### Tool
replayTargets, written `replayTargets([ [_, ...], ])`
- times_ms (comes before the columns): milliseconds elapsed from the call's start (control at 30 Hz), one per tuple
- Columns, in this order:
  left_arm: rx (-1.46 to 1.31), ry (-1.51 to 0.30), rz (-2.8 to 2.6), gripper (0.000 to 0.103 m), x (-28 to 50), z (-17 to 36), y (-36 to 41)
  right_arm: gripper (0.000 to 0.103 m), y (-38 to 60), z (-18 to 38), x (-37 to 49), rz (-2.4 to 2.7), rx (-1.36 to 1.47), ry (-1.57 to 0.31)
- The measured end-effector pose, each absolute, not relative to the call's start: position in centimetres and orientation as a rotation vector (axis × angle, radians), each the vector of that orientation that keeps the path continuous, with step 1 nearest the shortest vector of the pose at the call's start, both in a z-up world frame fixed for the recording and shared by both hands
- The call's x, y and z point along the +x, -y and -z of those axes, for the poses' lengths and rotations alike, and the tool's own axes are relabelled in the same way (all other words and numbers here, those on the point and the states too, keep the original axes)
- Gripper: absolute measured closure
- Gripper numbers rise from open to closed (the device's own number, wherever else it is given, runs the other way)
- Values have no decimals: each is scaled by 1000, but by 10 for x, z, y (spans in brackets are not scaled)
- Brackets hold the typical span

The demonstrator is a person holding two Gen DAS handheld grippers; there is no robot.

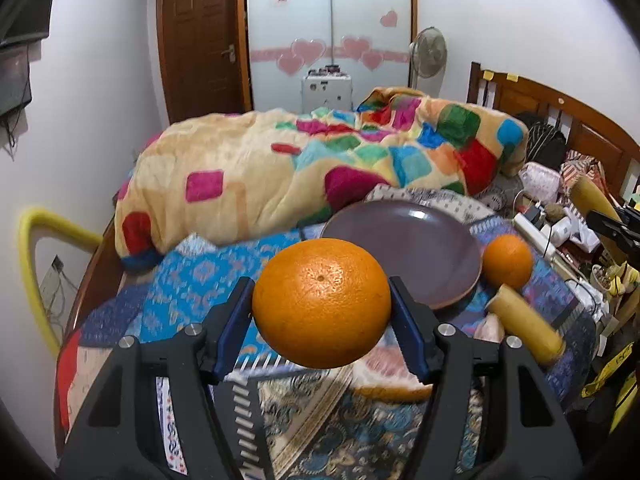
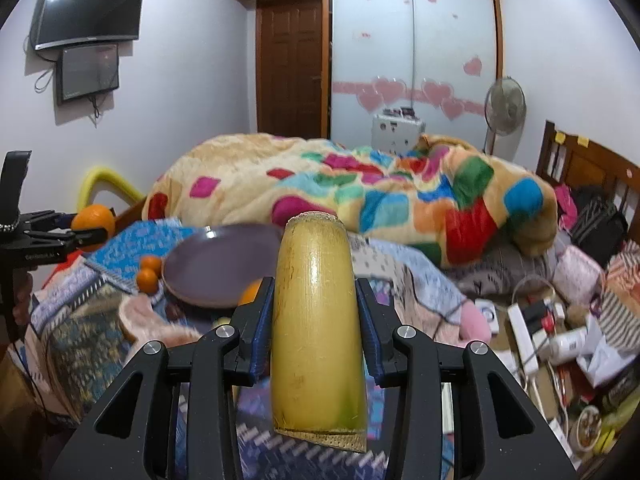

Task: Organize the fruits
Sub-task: 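Place the orange on the dark plate with the left gripper while the right places the yellow fruit there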

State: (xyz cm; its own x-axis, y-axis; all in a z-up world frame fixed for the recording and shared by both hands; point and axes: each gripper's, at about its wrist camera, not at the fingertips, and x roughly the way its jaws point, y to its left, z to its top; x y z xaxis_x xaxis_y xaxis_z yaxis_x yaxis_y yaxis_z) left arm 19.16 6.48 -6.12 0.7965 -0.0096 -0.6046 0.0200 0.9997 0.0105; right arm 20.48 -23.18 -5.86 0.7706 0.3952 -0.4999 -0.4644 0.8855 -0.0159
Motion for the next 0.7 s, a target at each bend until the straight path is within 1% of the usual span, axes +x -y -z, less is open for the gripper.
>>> replayTargets([
  [167, 22, -615, 40, 37, 205, 48, -53, 67, 214, 49, 217, -492, -139, -474],
  [333, 41, -610, 51, 37, 223, 46, -42, 67, 197, 48, 235, -511, -140, -472],
  [700, 59, -687, 53, 37, 277, 72, -31, 67, 162, 64, 279, -526, -186, -518],
])
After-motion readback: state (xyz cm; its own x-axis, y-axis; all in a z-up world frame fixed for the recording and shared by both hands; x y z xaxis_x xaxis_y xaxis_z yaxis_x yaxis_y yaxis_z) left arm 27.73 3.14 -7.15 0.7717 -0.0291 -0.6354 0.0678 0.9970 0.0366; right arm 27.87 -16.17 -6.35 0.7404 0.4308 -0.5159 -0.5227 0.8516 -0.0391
